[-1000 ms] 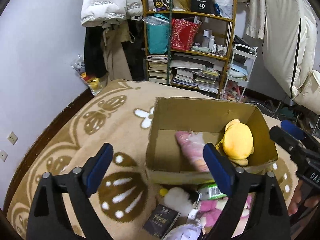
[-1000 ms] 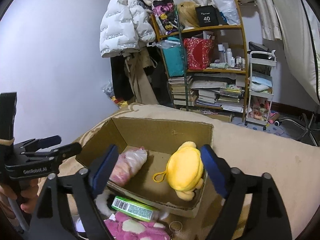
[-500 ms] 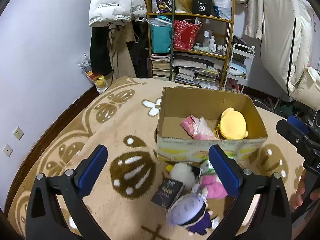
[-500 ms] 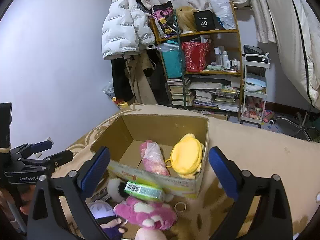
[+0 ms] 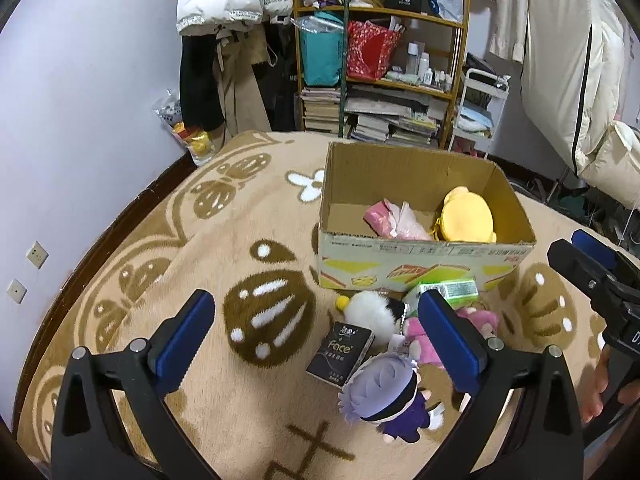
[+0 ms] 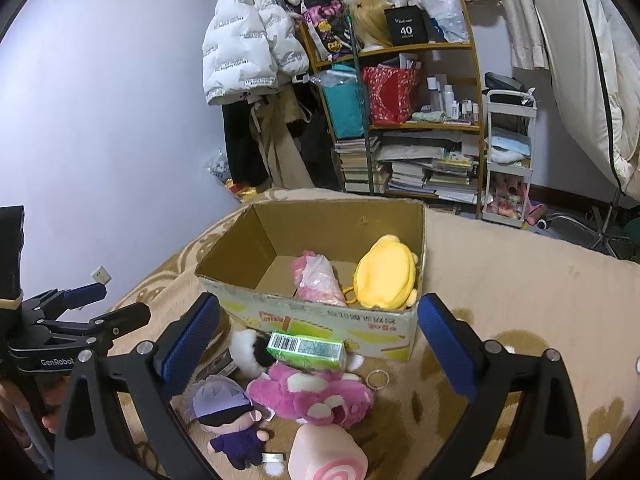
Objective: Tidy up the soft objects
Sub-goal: 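Grasp the black Face tissue pack with the left tool while the right tool grasps the green box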
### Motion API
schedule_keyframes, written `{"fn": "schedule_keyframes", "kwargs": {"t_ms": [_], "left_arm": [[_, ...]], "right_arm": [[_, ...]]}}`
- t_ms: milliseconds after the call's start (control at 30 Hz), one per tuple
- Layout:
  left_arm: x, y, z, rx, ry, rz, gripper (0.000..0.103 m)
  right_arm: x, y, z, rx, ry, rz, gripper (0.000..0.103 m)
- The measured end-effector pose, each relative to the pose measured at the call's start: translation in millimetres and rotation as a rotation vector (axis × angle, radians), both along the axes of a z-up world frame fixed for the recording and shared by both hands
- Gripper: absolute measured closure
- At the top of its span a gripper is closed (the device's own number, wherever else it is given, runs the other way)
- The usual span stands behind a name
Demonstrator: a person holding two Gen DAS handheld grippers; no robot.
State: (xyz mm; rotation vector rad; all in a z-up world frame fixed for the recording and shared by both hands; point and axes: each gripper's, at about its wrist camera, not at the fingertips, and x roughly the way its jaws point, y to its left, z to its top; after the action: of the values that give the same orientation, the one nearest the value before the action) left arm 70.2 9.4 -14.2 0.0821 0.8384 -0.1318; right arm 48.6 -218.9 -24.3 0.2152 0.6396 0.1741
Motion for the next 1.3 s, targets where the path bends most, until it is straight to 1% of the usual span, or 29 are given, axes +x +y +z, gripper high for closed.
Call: {"fn": "schedule_keyframes", "kwargs": {"t_ms": [233, 733, 1033, 1300], "left_arm": [[14, -3, -21, -0.005, 0.079, -0.005, 0.002], [40, -8, -63, 0.006, 0.242, -0.015, 0.002], [53, -11, -88, 0.020, 0.332, -0.029, 0.002], [62, -18, -109, 0.024, 0.419, -0.056, 0.002]], "right_arm": [[12, 7, -14, -0.003, 0.043, 0.015, 0.000], [42, 14, -44, 0.037, 0.159, 0.038, 0.000], [57, 16, -59, 0.063, 0.221, 0.034, 0.000], [71, 23, -80, 0.084, 0.298, 0.027, 0.000]]}}
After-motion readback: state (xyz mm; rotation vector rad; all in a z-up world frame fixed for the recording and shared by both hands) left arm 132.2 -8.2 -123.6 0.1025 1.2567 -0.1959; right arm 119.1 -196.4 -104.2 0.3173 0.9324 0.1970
